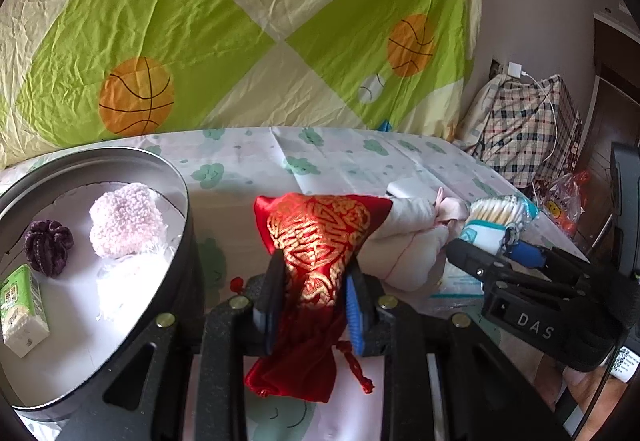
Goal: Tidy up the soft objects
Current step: 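Lift the red pouch and swab pack and carry both toward the tin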
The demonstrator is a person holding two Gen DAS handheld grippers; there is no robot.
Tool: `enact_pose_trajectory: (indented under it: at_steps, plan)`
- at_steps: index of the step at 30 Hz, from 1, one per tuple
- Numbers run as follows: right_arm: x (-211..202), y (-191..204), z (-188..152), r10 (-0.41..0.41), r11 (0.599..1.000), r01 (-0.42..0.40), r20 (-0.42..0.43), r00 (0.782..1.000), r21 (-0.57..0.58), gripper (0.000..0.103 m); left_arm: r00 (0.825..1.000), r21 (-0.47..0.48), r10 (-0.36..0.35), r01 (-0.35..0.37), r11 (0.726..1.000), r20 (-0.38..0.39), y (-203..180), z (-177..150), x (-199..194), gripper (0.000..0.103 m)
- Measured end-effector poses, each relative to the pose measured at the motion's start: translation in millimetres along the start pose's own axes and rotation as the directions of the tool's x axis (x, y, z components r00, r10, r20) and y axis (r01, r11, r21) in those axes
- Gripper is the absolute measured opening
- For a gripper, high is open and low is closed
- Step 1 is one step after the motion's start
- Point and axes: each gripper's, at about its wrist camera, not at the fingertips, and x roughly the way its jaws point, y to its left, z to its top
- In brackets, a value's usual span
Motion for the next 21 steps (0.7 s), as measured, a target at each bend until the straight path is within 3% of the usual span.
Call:
enact_pose_trajectory:
  at_steps: [10, 21]
  plan:
    - [-19.9, 2.3, 0.0, 0.038, 0.999, -0.038, 0.114, 0.993, -0.002, 0.064, 0.994, -0.042, 0.018, -0.014, 0.999, 0.104, 7.5, -2.6, -18.8, 0.026]
    - [-53.0, 16.1, -5.8, 0.067, 0.998, -0.064, 0.321, 0.945, -0.022, 0.064, 0.967, 0.001, 0.084, -0.087, 0.996, 0.238, -2.6, -6.0, -42.9, 0.026]
